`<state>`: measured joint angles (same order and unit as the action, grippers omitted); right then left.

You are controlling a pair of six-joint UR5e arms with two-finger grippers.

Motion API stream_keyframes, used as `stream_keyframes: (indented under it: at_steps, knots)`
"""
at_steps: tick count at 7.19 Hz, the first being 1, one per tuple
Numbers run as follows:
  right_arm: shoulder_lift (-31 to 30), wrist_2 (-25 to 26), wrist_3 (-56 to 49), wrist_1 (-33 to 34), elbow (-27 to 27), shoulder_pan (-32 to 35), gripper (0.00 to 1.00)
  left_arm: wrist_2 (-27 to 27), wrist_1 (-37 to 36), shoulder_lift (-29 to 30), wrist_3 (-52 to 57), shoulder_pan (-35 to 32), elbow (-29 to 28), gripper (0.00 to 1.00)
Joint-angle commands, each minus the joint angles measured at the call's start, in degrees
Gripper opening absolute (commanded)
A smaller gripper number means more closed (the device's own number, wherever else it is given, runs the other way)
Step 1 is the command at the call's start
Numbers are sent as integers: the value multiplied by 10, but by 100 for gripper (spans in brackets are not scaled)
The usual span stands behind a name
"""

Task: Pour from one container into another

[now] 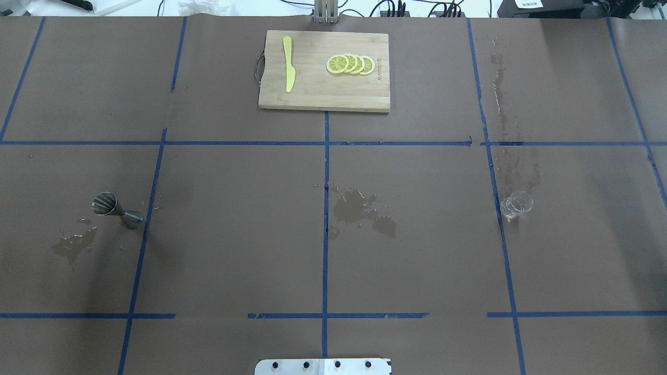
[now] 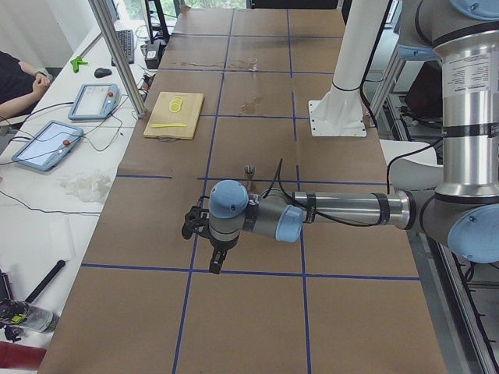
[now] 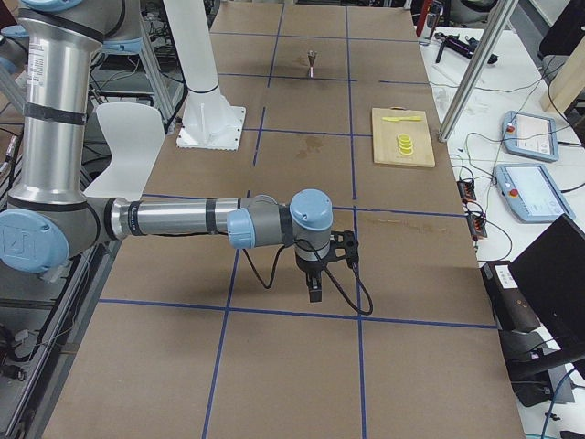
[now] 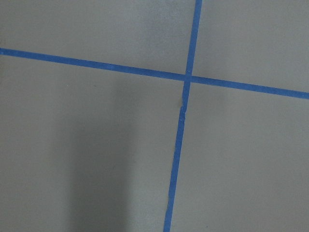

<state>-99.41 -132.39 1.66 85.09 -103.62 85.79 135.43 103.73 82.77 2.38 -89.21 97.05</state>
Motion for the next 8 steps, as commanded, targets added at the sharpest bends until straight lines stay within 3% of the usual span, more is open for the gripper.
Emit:
stream_keyframes:
  at_steps: [1, 4, 8]
  knots:
    - [2, 0, 4, 0, -4, -1, 100, 2, 7, 4, -4, 0, -3, 100]
    - [33, 5, 6, -1, 1, -1, 100, 0, 23, 7, -4, -3, -3, 100]
    - [38, 4, 1, 0, 2, 0, 100, -1, 183, 26, -3, -2, -23, 100]
